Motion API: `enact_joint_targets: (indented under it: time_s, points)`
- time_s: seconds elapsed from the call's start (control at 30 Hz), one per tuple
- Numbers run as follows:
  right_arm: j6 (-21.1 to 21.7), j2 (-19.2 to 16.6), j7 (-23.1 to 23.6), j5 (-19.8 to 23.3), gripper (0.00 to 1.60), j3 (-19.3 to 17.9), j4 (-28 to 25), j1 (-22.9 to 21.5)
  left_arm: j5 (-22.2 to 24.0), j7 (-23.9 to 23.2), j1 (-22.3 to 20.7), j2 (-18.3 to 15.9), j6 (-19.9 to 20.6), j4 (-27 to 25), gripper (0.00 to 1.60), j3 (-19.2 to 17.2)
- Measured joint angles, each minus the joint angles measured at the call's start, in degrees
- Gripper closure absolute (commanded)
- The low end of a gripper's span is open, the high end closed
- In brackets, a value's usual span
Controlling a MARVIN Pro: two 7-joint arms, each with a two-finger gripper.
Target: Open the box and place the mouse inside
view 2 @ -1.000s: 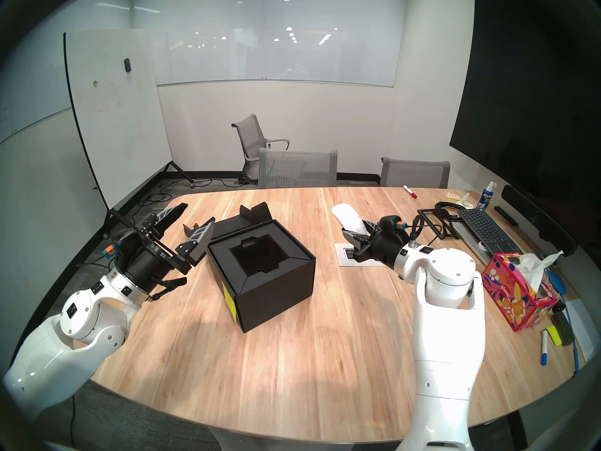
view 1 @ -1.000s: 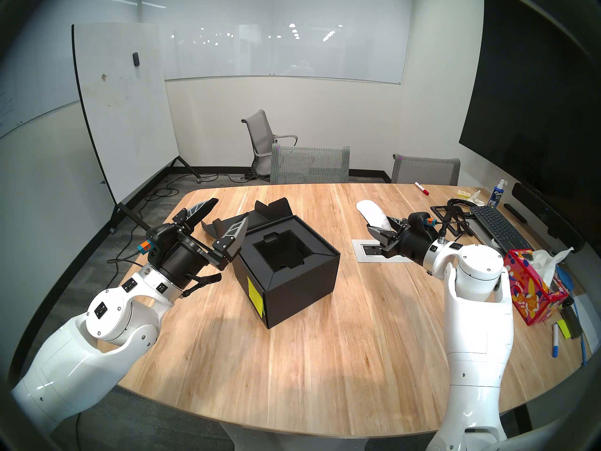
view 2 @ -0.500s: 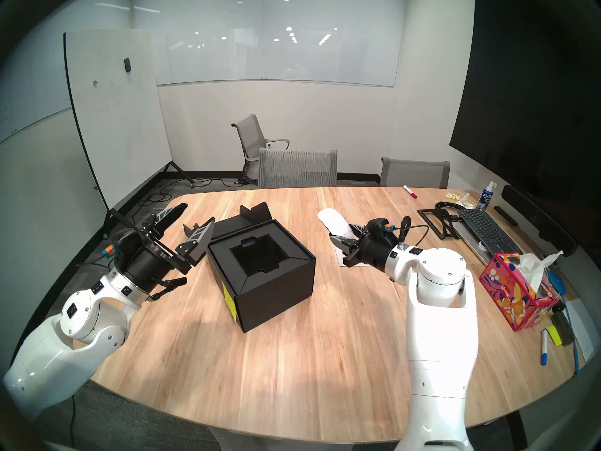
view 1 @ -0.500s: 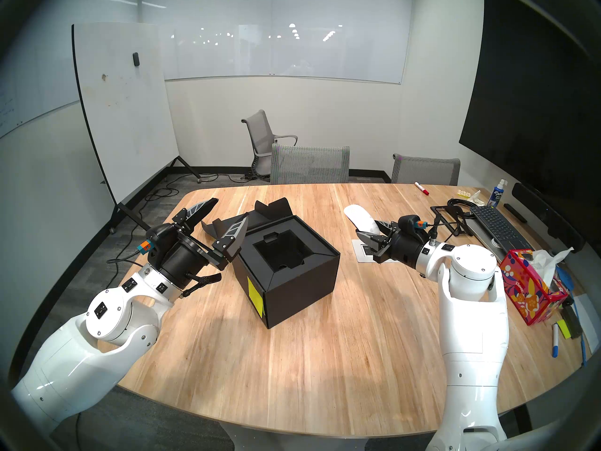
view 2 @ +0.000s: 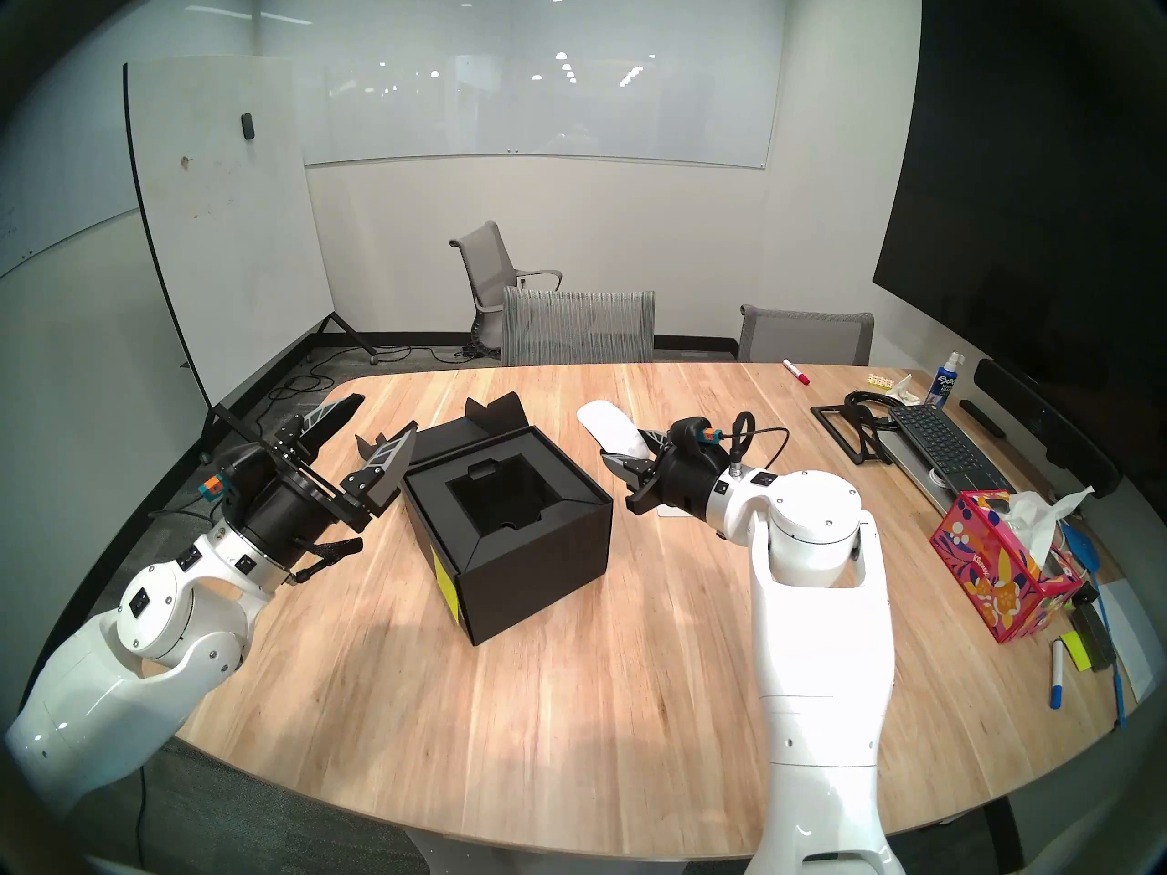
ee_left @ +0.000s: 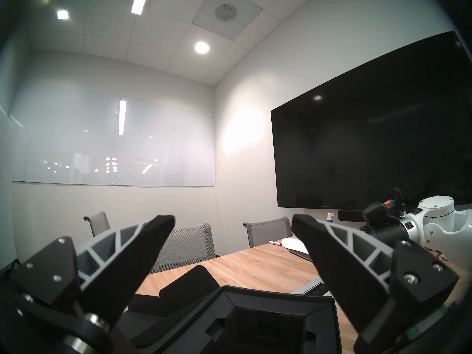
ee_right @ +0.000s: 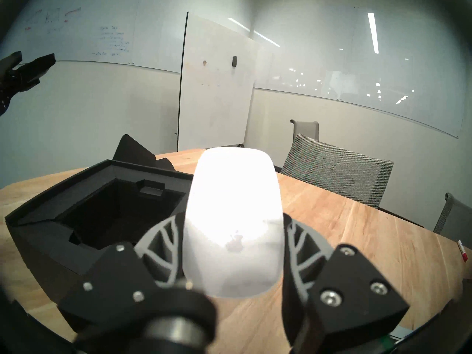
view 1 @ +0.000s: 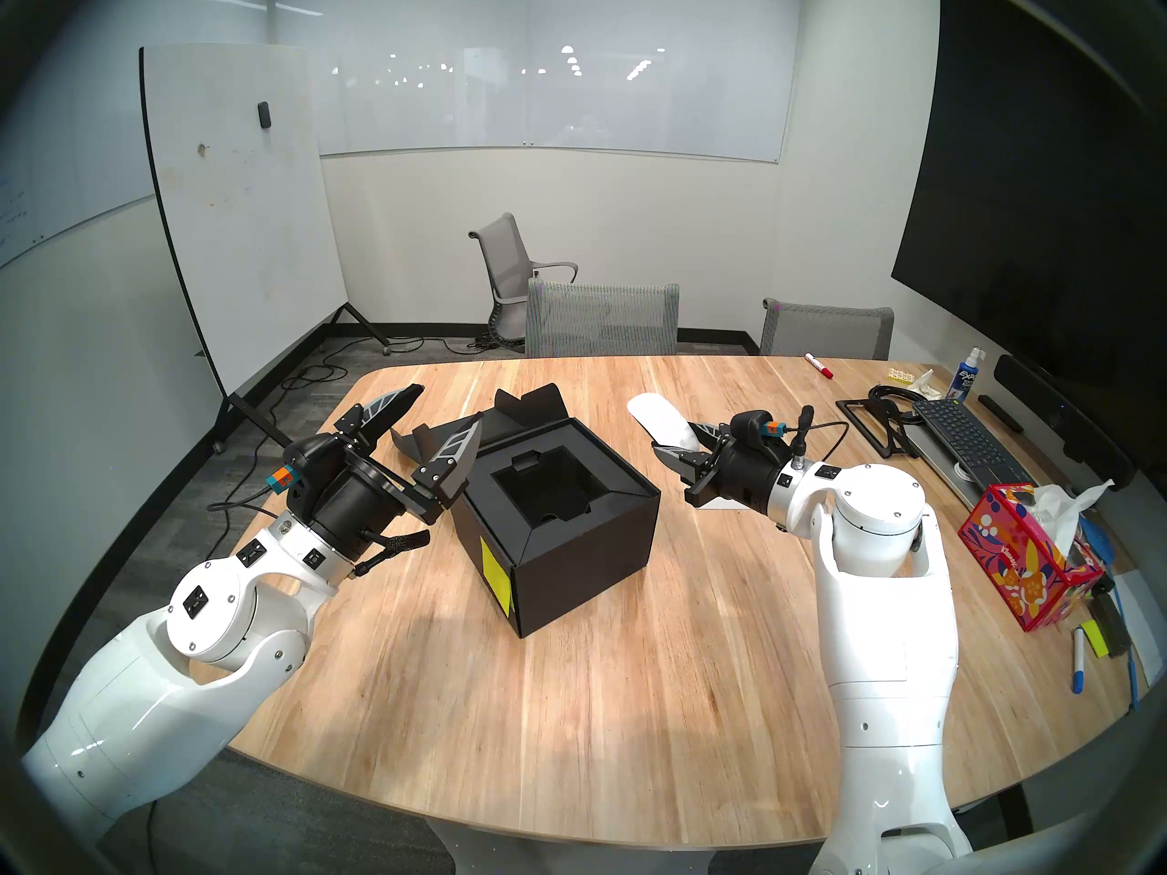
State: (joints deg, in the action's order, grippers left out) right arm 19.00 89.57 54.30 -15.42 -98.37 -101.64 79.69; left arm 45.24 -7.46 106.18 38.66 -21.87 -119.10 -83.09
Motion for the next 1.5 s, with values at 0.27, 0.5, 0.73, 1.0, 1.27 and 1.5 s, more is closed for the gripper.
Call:
enact_joint_targets:
  time_s: [0.27, 0.5, 0.73, 1.0, 1.27, 1.5]
  points:
    - [-0.07, 0.61, -0.51, -0.96, 1.6, 2.37, 0.05, -0.03, 0.0, 0.01, 0.0, -0.01, -0.02, 0.0, 0.0, 0.0]
    - [-0.15, 1.0, -0.51, -1.9, 1.6, 5.04, -0.26, 0.36, 0.0, 0.02, 0.0, -0.03, -0.03, 0.0, 0.0, 0.01]
    - [-0.09, 1.38, -0.74, -3.98, 1.6, 7.94, -1.06, 0.76, 0.01, 0.04, 0.0, -0.04, -0.04, 0.0, 0.0, 0.01]
    - [-0.05, 1.96, -1.38, -6.41, 1.6, 10.9, -0.86, 0.89, 0.01, 0.05, 0.0, -0.06, -0.05, 0.0, 0.0, 0.02]
    - [1.24, 2.75, -1.46, -7.84, 1.6, 13.19, -0.56, 0.68, 0.01, 0.07, 0.0, -0.07, -0.06, 0.0, 0.0, 0.03]
    - [3.04, 2.89, -0.49, -8.27, 1.6, 14.41, 0.53, -0.25, 0.01, 0.08, 0.0, -0.09, -0.07, -0.01, 0.0, 0.03]
